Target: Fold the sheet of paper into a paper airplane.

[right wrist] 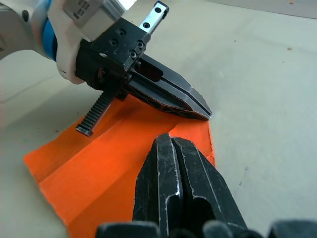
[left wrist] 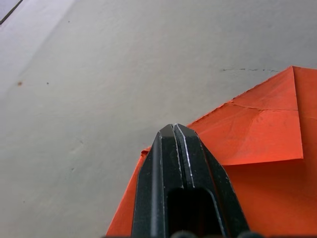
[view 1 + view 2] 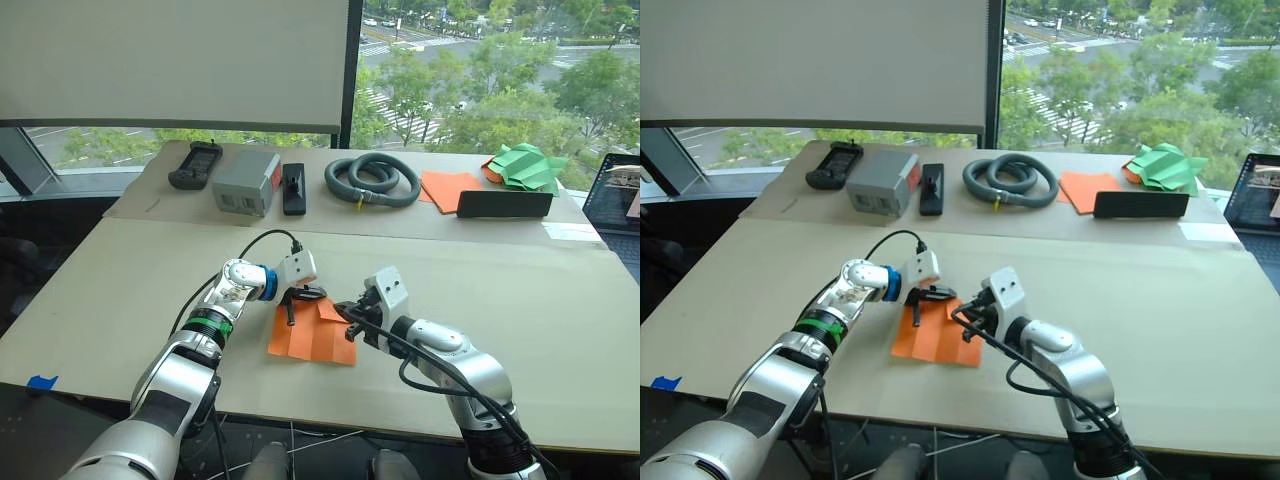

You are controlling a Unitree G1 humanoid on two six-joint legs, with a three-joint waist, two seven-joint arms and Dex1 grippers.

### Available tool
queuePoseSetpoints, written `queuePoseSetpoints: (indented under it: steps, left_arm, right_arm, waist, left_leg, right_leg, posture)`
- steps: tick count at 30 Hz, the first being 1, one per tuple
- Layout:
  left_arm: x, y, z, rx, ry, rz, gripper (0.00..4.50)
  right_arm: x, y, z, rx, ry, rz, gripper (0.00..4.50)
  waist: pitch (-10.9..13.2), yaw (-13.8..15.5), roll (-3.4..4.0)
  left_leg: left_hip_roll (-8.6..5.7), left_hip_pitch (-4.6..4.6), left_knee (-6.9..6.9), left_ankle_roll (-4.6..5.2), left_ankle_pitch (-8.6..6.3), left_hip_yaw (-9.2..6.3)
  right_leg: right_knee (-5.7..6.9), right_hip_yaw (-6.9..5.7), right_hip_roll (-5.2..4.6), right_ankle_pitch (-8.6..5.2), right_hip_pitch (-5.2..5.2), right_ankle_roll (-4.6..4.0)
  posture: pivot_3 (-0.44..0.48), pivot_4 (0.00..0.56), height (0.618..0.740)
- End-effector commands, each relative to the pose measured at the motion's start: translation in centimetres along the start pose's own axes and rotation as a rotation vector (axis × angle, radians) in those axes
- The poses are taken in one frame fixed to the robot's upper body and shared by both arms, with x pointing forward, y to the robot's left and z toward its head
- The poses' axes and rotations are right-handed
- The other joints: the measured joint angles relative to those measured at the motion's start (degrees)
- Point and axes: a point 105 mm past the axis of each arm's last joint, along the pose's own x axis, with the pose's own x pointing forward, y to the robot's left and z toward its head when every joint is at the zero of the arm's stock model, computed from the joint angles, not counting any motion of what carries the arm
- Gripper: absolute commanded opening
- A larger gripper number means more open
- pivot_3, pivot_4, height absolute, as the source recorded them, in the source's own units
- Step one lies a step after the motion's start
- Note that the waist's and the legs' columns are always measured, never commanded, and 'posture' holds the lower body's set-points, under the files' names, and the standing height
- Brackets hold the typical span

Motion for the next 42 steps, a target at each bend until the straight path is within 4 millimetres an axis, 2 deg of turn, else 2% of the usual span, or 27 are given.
queuePoseSetpoints:
  steps: [1,2,6,9,13,16,21,25,30,38,41,42]
  left_arm:
    - [-0.7,0.4,0.5,0.014,-0.013,0.018,0.00]
    - [-0.8,0.4,0.6,0.015,-0.015,0.019,0.00]
    - [-1.5,0.2,0.8,0.012,-0.033,0.044,0.00]
    - [-2.0,0.4,0.6,-0.005,-0.030,0.072,0.00]
    - [-3.0,0.7,0.4,-0.062,-0.054,0.123,0.00]
    - [-4.7,1.1,0.6,-0.150,-0.118,0.188,0.00]
    - [-8.7,1.6,0.1,-0.375,-0.240,0.320,0.00]
    - [-10.0,0.7,0.1,-0.527,-0.321,0.314,1.21]
    - [-9.9,0.7,-0.8,-0.666,-0.339,0.325,2.78]
    - [-7.1,0.3,-1.9,-0.804,-0.311,0.279,2.78]
    - [-6.5,0.2,-2.5,-0.807,-0.279,0.276,2.78]
    - [-6.3,0.2,-2.6,-0.801,-0.271,0.276,2.53]
  right_arm:
    - [0.8,0.3,0.7,-0.054,-0.023,0.016,0.04]
    - [1.0,0.3,0.7,-0.052,-0.023,0.016,0.04]
    - [3.0,-1.1,-2.0,-0.112,0.106,-0.022,0.04]
    - [3.5,-0.6,-3.4,-0.137,0.170,0.013,0.04]
    - [4.1,-0.1,-4.0,-0.167,0.193,0.039,0.04]
    - [4.5,0.0,-4.4,-0.183,0.212,0.045,0.04]
    - [4.5,-0.3,-4.5,-0.175,0.217,0.032,0.04]
    - [4.5,-0.4,-4.8,-0.177,0.225,0.030,0.00]
    - [4.5,-0.5,-4.8,-0.181,0.228,0.024,0.00]
    - [4.5,-0.8,-4.4,-0.189,0.221,0.006,0.00]
    - [4.5,-0.8,-4.4,-0.189,0.220,0.003,0.00]
    - [4.5,-0.8,-4.3,-0.188,0.218,0.000,0.00]
  waist:
    - [0.0,0.0,0.01]
    - [0.0,0.0,0.02]
    - [0.1,0.0,0.07]
    - [0.1,0.1,0.08]
    - [0.1,-0.1,0.08]
    - [0.1,-0.8,0.09]
    - [0.1,-1.5,0.09]
    - [0.1,-1.3,0.10]
    - [0.1,-1.1,0.08]
    - [0.1,-1.1,0.05]
    - [0.1,-1.2,0.05]
    - [0.1,-1.1,0.05]
  left_leg:
    - [0.00,-0.01,0.00,0.18,0.11,0.00]
    - [0.00,-0.01,-0.01,0.33,0.20,-0.01]
    - [-0.01,0.00,-0.03,0.39,0.24,0.01]
    - [-0.01,0.02,-0.03,0.39,0.25,0.00]
    - [0.00,0.09,-0.04,0.40,0.25,-0.04]
    - [0.00,0.14,-0.05,0.40,0.25,-0.05]
    - [0.00,0.30,-0.29,0.40,0.25,-0.11]
    - [0.01,0.41,-0.38,0.40,0.25,-0.12]
    - [0.00,0.38,-0.36,-0.02,-0.01,-0.12]
    - [-0.01,0.41,-0.35,0.00,0.01,-0.11]
    - [-0.01,0.41,-0.35,0.00,0.01,-0.10]
    - [-0.01,0.41,-0.35,0.00,0.01,-0.10]
  right_leg:
    - [0.03,0.00,0.01,0.00,0.00,0.00]
    - [0.04,0.00,0.01,0.00,-0.03,0.00]
    - [0.04,0.06,0.02,0.01,-0.09,-0.02]
    - [0.05,0.07,0.03,0.00,-0.13,-0.03]
    - [0.07,0.07,0.06,0.00,-0.08,-0.04]
    - [0.09,0.09,0.06,0.00,-0.08,-0.03]
    - [0.14,0.15,0.07,-0.02,-0.05,-0.07]
    - [0.15,0.14,0.07,-0.05,-0.07,-0.12]
    - [0.14,0.14,0.07,-0.05,-0.06,-0.13]
    - [0.14,0.14,0.10,-0.05,-0.04,-0.13]
    - [0.14,0.14,0.10,-0.05,-0.04,-0.13]
    - [0.14,0.14,0.10,-0.05,-0.04,-0.13]
  posture:
    - [0.000,0.150,0.702]
    - [0.000,0.150,0.702]
    - [0.000,0.150,0.702]
    - [0.000,0.150,0.702]
    - [0.000,0.150,0.702]
    - [0.000,0.150,0.702]
    - [0.000,0.150,0.702]
    - [0.000,0.150,0.702]
    - [0.000,0.150,0.702]
    - [0.000,0.150,0.702]
    - [0.000,0.150,0.702]
    - [0.000,0.150,0.702]
